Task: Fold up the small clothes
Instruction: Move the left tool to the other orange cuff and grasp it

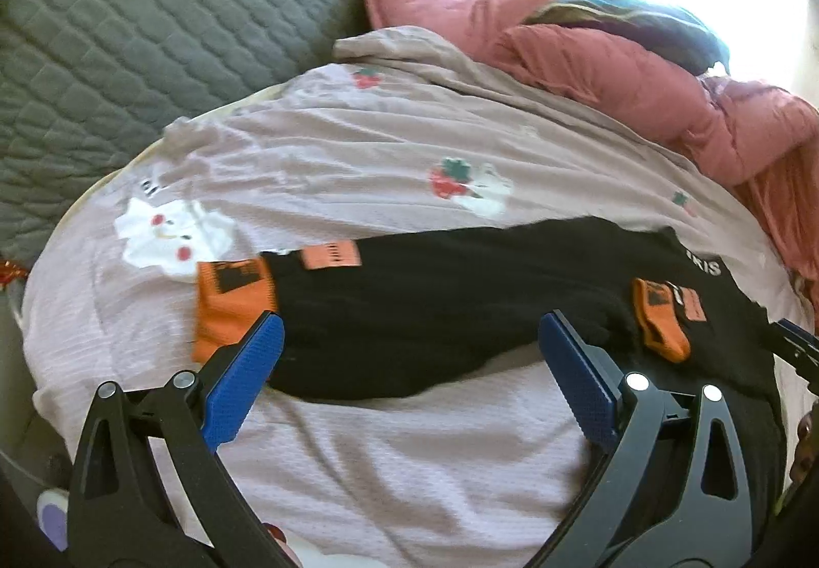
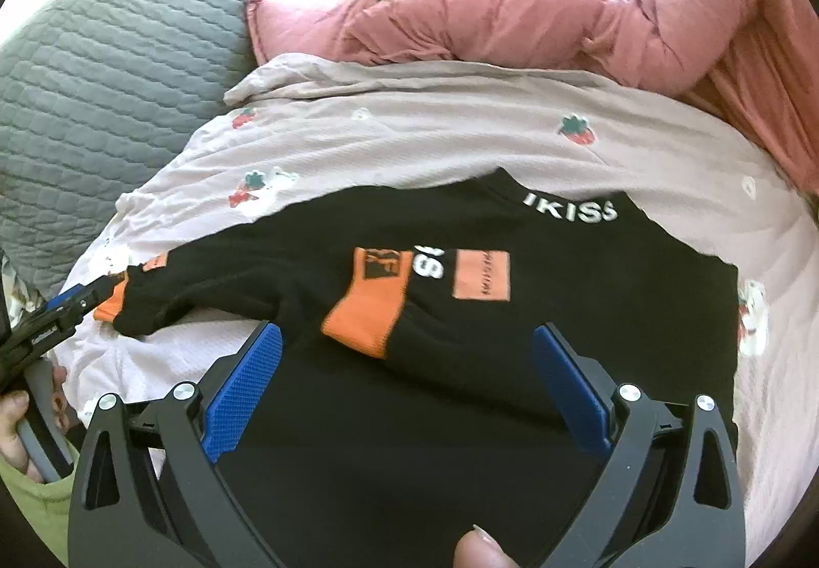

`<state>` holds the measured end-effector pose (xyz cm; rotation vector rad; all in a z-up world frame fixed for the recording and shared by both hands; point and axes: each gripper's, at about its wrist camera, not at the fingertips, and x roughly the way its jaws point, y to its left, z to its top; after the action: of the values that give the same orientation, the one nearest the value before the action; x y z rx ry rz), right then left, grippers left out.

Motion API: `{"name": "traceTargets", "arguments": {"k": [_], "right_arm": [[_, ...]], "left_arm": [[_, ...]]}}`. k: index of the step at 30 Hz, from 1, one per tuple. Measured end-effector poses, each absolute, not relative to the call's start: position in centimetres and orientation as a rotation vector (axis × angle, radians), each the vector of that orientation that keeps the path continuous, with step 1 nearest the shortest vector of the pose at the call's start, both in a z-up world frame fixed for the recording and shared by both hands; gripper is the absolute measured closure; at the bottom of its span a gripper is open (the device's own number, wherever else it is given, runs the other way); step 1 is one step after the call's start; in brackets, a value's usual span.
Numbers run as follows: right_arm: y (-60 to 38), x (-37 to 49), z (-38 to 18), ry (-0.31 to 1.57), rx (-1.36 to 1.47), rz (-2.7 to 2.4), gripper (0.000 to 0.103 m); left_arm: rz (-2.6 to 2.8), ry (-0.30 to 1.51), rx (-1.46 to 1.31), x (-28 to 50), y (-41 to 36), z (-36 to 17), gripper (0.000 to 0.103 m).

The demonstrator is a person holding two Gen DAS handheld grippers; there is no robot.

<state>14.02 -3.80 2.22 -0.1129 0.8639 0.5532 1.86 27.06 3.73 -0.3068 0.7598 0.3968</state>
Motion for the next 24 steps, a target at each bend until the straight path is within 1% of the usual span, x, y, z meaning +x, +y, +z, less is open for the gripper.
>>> {"name": "traceTargets", "arguments": {"k": [12,22,23,24], "right_arm": [[0.1,13.7,2.4,0.849,-0.166,0.612,0.005],[2.3,12.8,1.7,0.853,-0.184,0.663,0.005],[2.3,12.8,1.5,0.858,-0.182,0.662,0.005],[2.3,12.9,1.2,0.863,-0.182,0.659,0.005]], "left_arm": [[0.487,0.780,-0.378,0.4,31.3,2.7,0.010],[0.573,0.821,-0.489,-0.3,34.9,-0.5,0.010],[0.581,0.831,-0.495,-0.3,35.1,-0.9,0.016],[0.586,0.841,-0.500,-0.2,35.2,-1.2,0.028]]}}
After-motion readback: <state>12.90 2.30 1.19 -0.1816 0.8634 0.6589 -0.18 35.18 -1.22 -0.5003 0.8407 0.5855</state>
